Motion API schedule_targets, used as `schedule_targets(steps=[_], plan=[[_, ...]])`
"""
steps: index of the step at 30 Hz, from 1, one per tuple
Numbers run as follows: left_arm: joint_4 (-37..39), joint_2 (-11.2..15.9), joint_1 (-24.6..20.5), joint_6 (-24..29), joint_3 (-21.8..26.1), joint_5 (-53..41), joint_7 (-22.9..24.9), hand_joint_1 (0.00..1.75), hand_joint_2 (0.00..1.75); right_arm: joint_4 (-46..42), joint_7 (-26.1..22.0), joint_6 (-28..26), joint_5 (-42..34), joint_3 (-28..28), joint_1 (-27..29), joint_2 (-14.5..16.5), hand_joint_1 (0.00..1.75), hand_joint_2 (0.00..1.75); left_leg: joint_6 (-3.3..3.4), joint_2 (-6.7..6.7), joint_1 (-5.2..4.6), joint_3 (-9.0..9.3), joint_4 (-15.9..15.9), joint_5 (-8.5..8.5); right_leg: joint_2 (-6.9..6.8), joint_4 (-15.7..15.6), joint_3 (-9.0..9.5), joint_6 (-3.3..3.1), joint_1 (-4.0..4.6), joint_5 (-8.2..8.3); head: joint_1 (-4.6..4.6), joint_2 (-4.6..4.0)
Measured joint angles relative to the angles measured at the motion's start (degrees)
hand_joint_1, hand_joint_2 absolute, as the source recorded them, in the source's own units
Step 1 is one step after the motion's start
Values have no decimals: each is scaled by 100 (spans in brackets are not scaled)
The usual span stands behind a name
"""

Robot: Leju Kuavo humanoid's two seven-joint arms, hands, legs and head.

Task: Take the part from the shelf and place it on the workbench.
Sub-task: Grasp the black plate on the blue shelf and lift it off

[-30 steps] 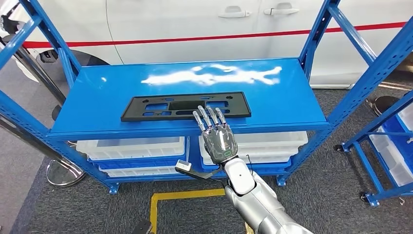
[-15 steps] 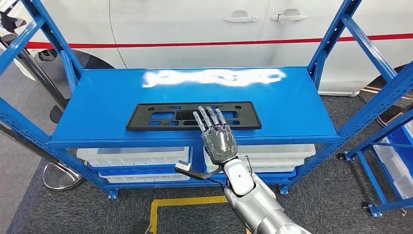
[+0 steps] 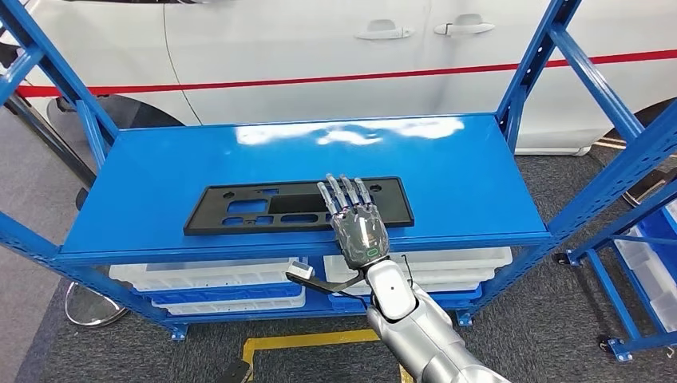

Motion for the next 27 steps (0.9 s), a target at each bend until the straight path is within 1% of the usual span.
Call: schedule_targets(steps=[1, 2, 3, 4, 6, 7, 8, 9, 10, 11, 12, 13, 14, 15, 16, 17, 19, 20, 21, 22, 23, 24, 25, 26, 27], plan=[[0, 1, -8, 1, -1, 0, 0, 0, 0, 1, 1, 0, 0, 1, -3, -1, 0, 175, 28, 2, -16, 103, -283, 95, 0, 9, 16, 25, 5, -28, -1, 0], [0, 2, -12, 0, -3, -1, 1, 0, 0, 2, 2, 1, 0, 1, -4, -1, 0, 175, 60, 3, -33, 157, -436, 137, -2, 15, 20, 56, 11, -52, -1, 0], [0, 2, -10, 0, -4, -1, 3, 0, 0, 2, 3, 1, 0, 3, -4, -1, 0, 175, 90, 0, -50, 163, -452, 103, -3, 13, 22, 88, 16, -64, -2, 0], [0, 3, -5, 1, -7, -2, 5, 0, 0, 2, 7, 0, 0, 5, -6, 0, 0, 175, 127, -4, -47, 176, -471, 119, -4, 8, 24, 122, 26, -77, -4, 0], [0, 1, 5, 4, -11, -5, 7, 0, 0, -1, 15, -1, 0, 9, -15, -3, 0, 175, 188, -3, -15, 221, -511, 162, -8, 92, 14, 183, 29, -161, -2, 0], [0, -1, -4, 7, -14, -5, 7, 0, 0, -2, 19, -1, 0, 10, -24, -4, 0, 175, 216, 0, 2, 245, -533, 168, -10, 275, -70, 207, 29, -271, -2, 0], [0, -2, -15, 11, -16, -3, 8, 0, 0, -3, 20, -1, 0, 11, -28, -7, 0, 175, 238, 4, 9, 262, -542, 163, -11, 576, -225, 224, 20, -427, -1, 0], [0, -3, -25, 20, -17, 9, 8, 0, 0, -3, 20, -1, 0, 11, -27, -8, 0, 175, 258, 5, 8, 269, -541, 151, -12, 959, -439, 239, 18, -595, -1, 0], [0, -2, -32, 31, -18, 32, 7, 0, 0, -3, 20, -1, 0, 12, -19, -11, 0, 175, 270, 5, 5, 273, -537, 138, -12, 1333, -665, 253, 14, -719, -2, 0], [0, -2, -33, 44, -18, 62, 2, 0, 0, -3, 19, -1, 0, 12, -5, -16, 0, 175, 277, 3, 3, 282, -533, 120, -13, 1572, -832, 262, 10, -745, -2, 0], [0, -2, -31, 57, -17, 91, -12, 0, 0, -3, 18, -1, 0, 12, 6, -21, 0, 175, 278, -1, 2, 296, -527, 98, -13, 1611, -904, 266, 5, -657, -2, 0], [0, -2, -31, 67, -17, 114, -32, 0, 0, -4, 16, -1, 0, 12, 13, -25, 18, 175, 272, -6, 2, 320, -517, 72, -14, 1426, -857, 260, 0, -465, -2, 0], [0, -2, -32, 77, -16, 131, -59, 0, 0, -11, 10, -1, 0, 12, 16, -27, 57, 175, 262, -12, 2, 351, -502, 38, -16, 1059, -711, 246, -4, -208, -2, 0], [0, -3, -34, 84, -16, 144, -85, 0, 0, -19, -1, -1, -1, 11, 15, -29, 98, 175, 245, -17, -2, 377, -488, 3, -18, 682, -540, 224, -2, -20, -2, 0], [0, -3, -43, 91, -16, 157, -108, 0, 0, -27, -18, -1, -1, 11, 14, -30, 140, 175, 220, -21, -11, 391, -466, -29, -18, 362, -396, 201, 7, 106, -2, 0], [0, -3, -52, 98, -16, 171, -128, 0, 0, -36, -41, -1, -2, 10, 16, -31, 164, 175, 195, -22, -21, 396, -453, -51, -16, 168, -310, 181, 16, 156, -3, 0], [0, -3, -65, 108, -15, 196, -173, 0, 0, -56, -104, -1, -4, 7, 33, -33, 171, 175, 134, -21, -31, 397, -456, -72, -2, 87, -281, 138, 37, 128, -4, 0], [0, -2, -68, 113, -15, 206, -197, 0, 0, -80, -135, -1, -4, 3, 44, -34, 173, 175, 104, -17, -28, 401, -463, -89, 2, 76, -271, 109, 27, 129, -5, 0], [0, -2, -71, 118, -14, 211, -221, 0, 0, -109, -165, -1, -4, -2, 51, -35, 175, 175, 72, -13, -23, 396, -427, -135, 2, 55, -250, 77, 16, 127, -4, 0], [0, -2, -74, 123, -14, 212, -238, 0, 0, -144, -190, -1, -4, -8, 56, -35, 175, 175, 42, -10, -18, 349, -295, -230, -3, 31, -226, 45, 2, 128, -5, 0], [0, -2, -77, 131, -14, 212, -252, 0, 0, -178, -212, -1, -4, -14, 59, -34, 175, 175, 16, -7, -11, 239, -38, -379, -11, 13, -204, 17, -11, 125, -6, 0], [0, -3, -76, 139, -14, 212, -261, 0, 0, -202, -231, -1, -4, -21, 67, -35, 175, 175, -6, -6, -3, 76, 323, -557, -19, 10, -192, -4, -10, 114, -6, 0], [0, -3, -72, 146, -14, 212, -267, 0, 0, -221, -245, -1, -4, -29, 82, -36, 175, 175, -26, -5, 2, -125, 731, -728, -26, 12, -186, -20, -7, 104, -7, 0], [0, -3, -66, 151, -14, 212, -270, 0, 0, -233, -254, -1, -4, -37, 101, -36, 175, 175, -41, -5, 7, -301, 1067, -836, -29, 16, -183, -29, -4, 96, -7, 0], [0, -2, -61, 155, -14, 214, -275, 0, 0, -244, -258, -1, -4, -45, 124, -37, 175, 175, -48, -5, 8, -391, 1208, -824, -27, 21, -176, -33, -2, 87, -7, 0]])
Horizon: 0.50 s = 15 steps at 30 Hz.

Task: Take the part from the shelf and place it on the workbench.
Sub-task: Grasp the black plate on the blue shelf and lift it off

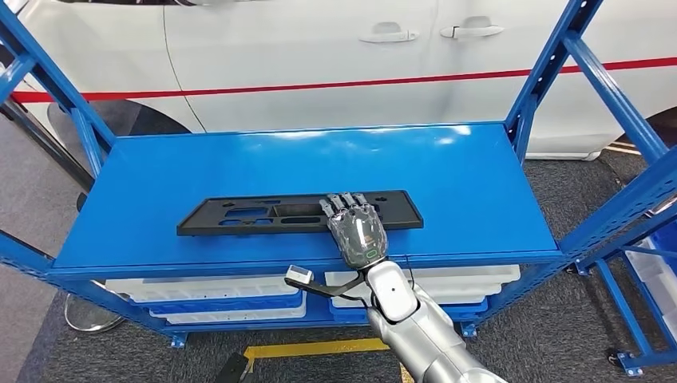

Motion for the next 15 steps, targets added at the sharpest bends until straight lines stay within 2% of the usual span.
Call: schedule_targets(steps=[1, 2, 3, 5, 6, 8, 10, 11, 13, 14, 15], plan=[[0, 1, 2, 5, 0, 4, -8, 0, 0, -19, -5, 0, 0, -7, 23, 0, 175, 175, 1, 0, 0, 17, -78, 122, 6, 6, 10, 2, 0, -10, -1, 0], [0, 4, 0, 10, 0, 10, -17, 0, 0, -50, -15, 0, -1, -15, 39, 0, 175, 175, 12, 1, 0, 147, -386, 339, 14, 13, 26, 9, 0, -23, -1, 0], [0, 8, -5, 14, 1, 16, -29, 0, 0, -92, -28, 0, -1, -26, 52, 0, 175, 175, 31, 2, 0, 336, -824, 574, 21, 21, 41, 21, 0, -40, -1, 0], [0, 15, -22, 20, 1, 31, -44, 0, 0, -180, -51, 0, -1, -51, 62, -2, 175, 175, 77, -1, -23, 643, -1486, 816, 30, 41, 47, 59, 19, -63, 1, 0], [0, 16, -25, 22, 1, 41, -48, 0, 0, -219, -59, 0, 0, -63, 70, -4, 175, 175, 101, -3, -36, 701, -1618, 828, 32, 45, 41, 81, 27, -65, 1, 0], [0, 17, -22, 30, 2, 62, -56, 0, 0, -295, -80, 0, -1, -90, 95, -9, 175, 175, 158, -8, -42, 718, -1658, 823, 33, 37, 37, 138, 36, -58, 2, 0], [0, 16, -20, 36, 3, 73, -68, 0, 0, -366, -96, 0, -2, -122, 118, -16, 175, 175, 234, 0, -18, 743, -1712, 854, 28, 137, 0, 194, 32, -146, 3, 0], [0, 15, -26, 37, 3, 76, -73, 0, 0, -395, -99, 0, -2, -135, 123, -21, 175, 175, 271, 7, -2, 756, -1740, 869, 25, 336, -89, 217, 30, -271, 3, 0], [0, 15, -33, 38, 3, 78, -79, 0, 0, -423, -103, 0, -2, -151, 143, -37, 175, 175, 310, 16, 0, 764, -1747, 872, 20, 1035, -428, 247, 13, -616, 3, 0], [0, 16, -33, 38, 3, 79, -79, 0, 0, -427, -103, 0, -2, -155, 163, -50, 175, 175, 315, 16, -2, 764, -1744, 869, 19, 1390, -610, 258, 6, -740, 2, 0], [0, 16, -29, 39, 4, 79, -79, 0, 0, -427, -103, 0, -2, -156, 186, -62, 175, 175, 317, 15, -3, 766, -1740, 864, 19, 1617, -735, 266, -1, -783, 3, 0]])
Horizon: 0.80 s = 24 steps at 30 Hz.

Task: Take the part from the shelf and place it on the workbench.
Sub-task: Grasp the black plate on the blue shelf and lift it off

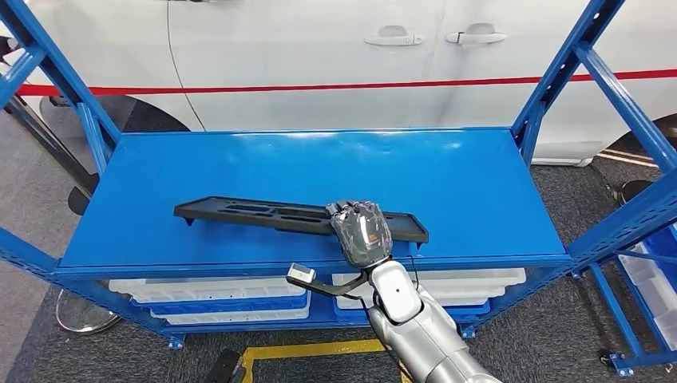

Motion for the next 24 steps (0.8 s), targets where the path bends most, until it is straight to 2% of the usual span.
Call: schedule_targets(steps=[1, 2, 4, 5, 6, 9, 11, 12, 14, 15, 16, 17, 19, 20, 21, 23, 24], plan=[[0, 1, 4, 3, 1, 0, 0, 0, 0, -4, -2, 0, 0, -1, 18, -11, 175, 175, -2, -4, 0, 4, 8, -8, -1, -9, -13, 2, -8, 86, 0, 0], [0, 0, 5, 7, 1, 0, -1, 0, 0, -15, -4, 0, 0, -1, 29, -19, 175, 175, -10, -9, 0, 11, 20, -20, -3, -223, 79, -3, -16, 259, -1, 0], [0, -1, 4, 15, 1, 1, -7, 0, 0, -55, -11, 0, 0, -2, 30, -23, 175, 175, -41, -16, 0, 23, 56, -59, -13, -999, 449, -26, -23, 636, -1, 0], [0, -1, 1, 17, 1, 2, -11, 0, 0, -79, -23, 0, 0, -3, 30, -22, 175, 175, -66, -19, -10, 18, 79, -80, -14, -1290, 585, -40, -14, 728, -2, 0], [0, -2, -2, 21, 1, 8, -14, 0, 0, -100, -39, 0, 0, -3, 32, -22, 175, 175, -96, -19, -18, 12, 94, -94, -12, -1462, 664, -56, -4, 757, -2, 0], [0, -1, -4, 60, 3, 43, -10, 0, 0, -209, -120, 0, -16, -8, 46, -27, 175, 175, -192, -18, -17, 1, 101, -119, 6, -1519, 681, -124, 15, 747, -1, 0], [0, 0, -4, 125, 11, 97, 17, 0, 0, -399, -266, 0, -76, -31, 56, -28, 175, 175, -251, -13, -3, -69, 278, -259, 2, -1547, 697, -183, -4, 759, -3, 0], [0, 1, -3, 170, 21, 130, 33, 0, 0, -536, -389, 0, -133, -49, 67, -27, 175, 175, -275, -11, 3, -178, 526, -410, -4, -1557, 704, -209, -13, 762, -4, 0], [0, 1, 7, 268, 45, 185, 51, 0, 0, -874, -698, 0, -290, -84, 106, -8, 175, 175, -312, -10, 7, -525, 1287, -765, -13, -1553, 707, -246, -1, 751, -4, 0], [0, 1, 15, 328, 54, 203, 52, 0, 0, -1052, -849, 0, -367, -93, 131, 11, 175, 175, -320, -10, 8, -677, 1599, -860, -13, -1550, 710, -256, 8, 745, -4, 0], [0, 1, 22, 398, 58, 213, 52, 0, 0, -1223, -974, 0, -429, -96, 154, 36, 175, 175, -318, -10, 7, -751, 1731, -845, -11, -1545, 716, -264, 17, 738, -4, 0], [0, 1, 25, 476, 60, 217, 52, 0, 0, -1380, -1061, 0, -470, -93, 173, 64, 175, 175, -304, -10, 6, -710, 1620, -710, -8, -1540, 728, -268, 25, 730, -5, 0], [0, 3, 21, 657, 60, 209, 36, 0, 0, -1654, -1156, 1, -508, -67, 196, 124, 175, 175, -240, -10, -5, -394, 887, -287, -2, -1536, 758, -263, 36, 710, -5, 0], [0, 7, 16, 751, 61, 203, 8, 0, 0, -1774, -1178, 2, -520, -37, 203, 145, 175, 175, -204, -9, -22, -228, 516, -137, 0, -1529, 761, -252, 48, 703, -5, 0], [0, 9, 12, 853, 61, 197, -37, 0, 0, -1887, -1202, 2, -539, 5, 216, 160, 175, 175, -175, -11, -41, -123, 267, -60, 0, -1526, 753, -233, 51, 702, -5, 0], [0, 12, 13, 1018, 62, 199, -143, 0, 0, -2099, -1271, 2, -590, 102, 266, 173, 175, 175, -144, -18, -74, -72, 123, -55, -2, -1529, 731, -183, 52, 712, -4, 0], [0, 11, 17, 1070, 63, 205, -181, 0, 44, -2195, -1310, 2, -614, 150, 295, 179, 175, 175, -121, -22, -64, -70, 100, -43, -3, -1538, 730, -152, 53, 714, -4, 0]])
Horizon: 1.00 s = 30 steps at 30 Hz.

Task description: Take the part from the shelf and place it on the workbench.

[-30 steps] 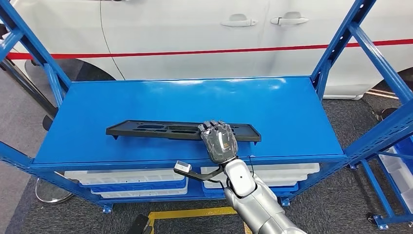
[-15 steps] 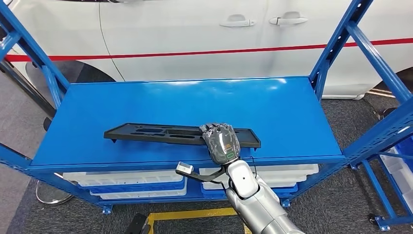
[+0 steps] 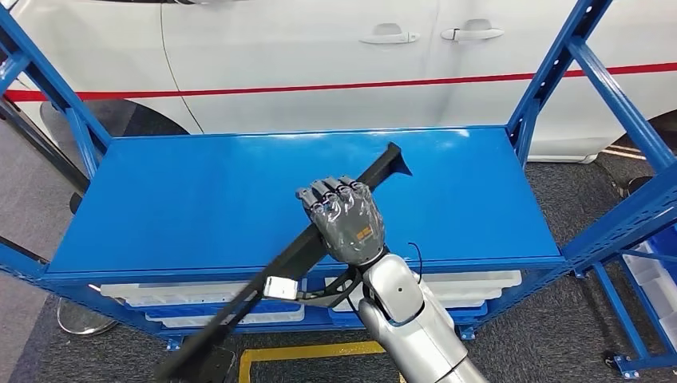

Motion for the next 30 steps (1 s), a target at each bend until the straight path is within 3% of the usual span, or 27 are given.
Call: schedule_targets(steps=[2, 3, 6, 7, 8, 9, 11, 13, 17, 19, 21, 22, 23, 24, 25, 27, 28, 30], plan=[[0, -7, 1, 41, 1, 11, -42, 0, 131, -158, -53, 0, -31, 70, 36, 9, 175, 175, 57, 5, 31, 27, -67, 38, -3, 109, -36, 60, 3, -96, 2, 0], [0, -11, -5, 32, 2, 14, -51, 0, 131, -216, -73, 0, -53, 95, 44, 13, 175, 175, 85, 9, 49, 41, -96, 56, -4, 312, -121, 88, 1, -230, 2, 0], [0, -13, 0, -135, 3, 22, -55, 0, 0, -312, -187, 2, -194, 144, 93, 13, 175, 175, 115, 18, 50, 42, -96, 60, -7, 1327, -594, 140, -31, -710, 2, 0], [0, -12, 10, -204, 4, 27, -56, 0, 0, -328, -224, 2, -234, 161, 116, 12, 175, 175, 114, 18, 50, 41, -90, 56, -8, 1508, -686, 149, -40, -734, 2, 0], [0, -11, 21, -273, 5, 35, -67, 0, 44, -347, -259, 2, -270, 181, 132, 12, 175, 175, 111, 16, 50, 41, -79, 51, -10, 1477, -676, 152, -49, -649, 3, 0], [0, -11, 32, -349, 7, 52, -90, 0, 87, -369, -293, 2, -314, 205, 142, 13, 175, 175, 103, 11, 51, 42, -63, 40, -12, 1227, -553, 147, -58, -471, 3, 0], [0, -11, 59, -518, 14, 92, -163, 0, 175, -426, -374, 2, -458, 272, 149, 14, 175, 175, 69, 2, 41, 36, -14, 3, -14, 463, -175, 116, -58, -138, 3, 0], [0, -10, 94, -644, 27, 118, -220, 0, 175, -471, -426, 2, -591, 339, 166, 16, 175, 175, 19, -1, 24, 22, 17, -22, -9, 61, 17, 78, -39, -47, 2, 0], [0, -7, 150, -757, 39, 115, -249, 0, 175, -524, -437, 2, -687, 413, 198, 23, 175, 175, -108, 1, 45, -7, 96, -104, -3, -6, 41, -37, -42, -26, 1, 0], [0, -3, 165, -769, 40, 73, -237, 0, 175, -534, -438, 3, -735, 433, 200, 37, 175, 175, -165, 5, 62, -210, 565, -399, -22, -35, 58, -86, -62, -12, -1, 0], [0, 2, 191, -716, 35, -21, -185, 0, 175, -535, -438, 4, -760, 437, 217, 44, 175, 175, -206, 6, 69, -556, 1325, -737, -31, -34, 56, -101, -59, -15, -1, 0], [0, 5, 207, -682, 30, -66, -153, 0, 175, -535, -439, 4, -762, 437, 229, 44, 175, 175, -217, 6, 71, -674, 1573, -795, -31, -32, 56, -102, -56, -16, -1, 0], [0, 7, 219, -660, 22, -98, -129, 0, 175, -535, -440, 4, -760, 437, 239, 45, 175, 175, -219, 6, 71, -692, 1606, -737, -28, -28, 57, -102, -55, -17, -1, 0], [0, 11, 225, -650, 14, -117, -115, 0, 175, -535, -445, 4, -758, 437, 245, 46, 175, 175, -211, 7, 71, -597, 1400, -574, -24, -24, 60, -100, -55, -18, -1, 0], [0, 14, 224, -652, 4, -120, -103, 0, 175, -536, -451, 4, -761, 437, 248, 51, 175, 175, -194, 7, 70, -414, 1013, -353, -19, -20, 66, -93, -55, -23, -1, 0], [0, 23, 209, -695, -8, -84, -80, 0, 175, -539, -478, 4, -786, 437, 245, 62, 175, 175, -142, 5, 52, -58, 272, -79, -11, -7, 65, -66, -40, -31, -1, 0], [0, 27, 203, -733, -9, -52, -67, 0, 175, -541, -491, 4, -806, 437, 243, 67, 175, 175, -116, 2, 38, 30, 75, -35, -10, -2, 58, -44, -32, -30, 0, 0], [0, 36, 200, -797, -4, 22, -34, 0, 175, -541, -513, 4, -840, 437, 238, 76, 175, 175, -67, -4, 15, 44, -1, -35, -11, -11, 47, 9, -27, -15, 1, 0]])
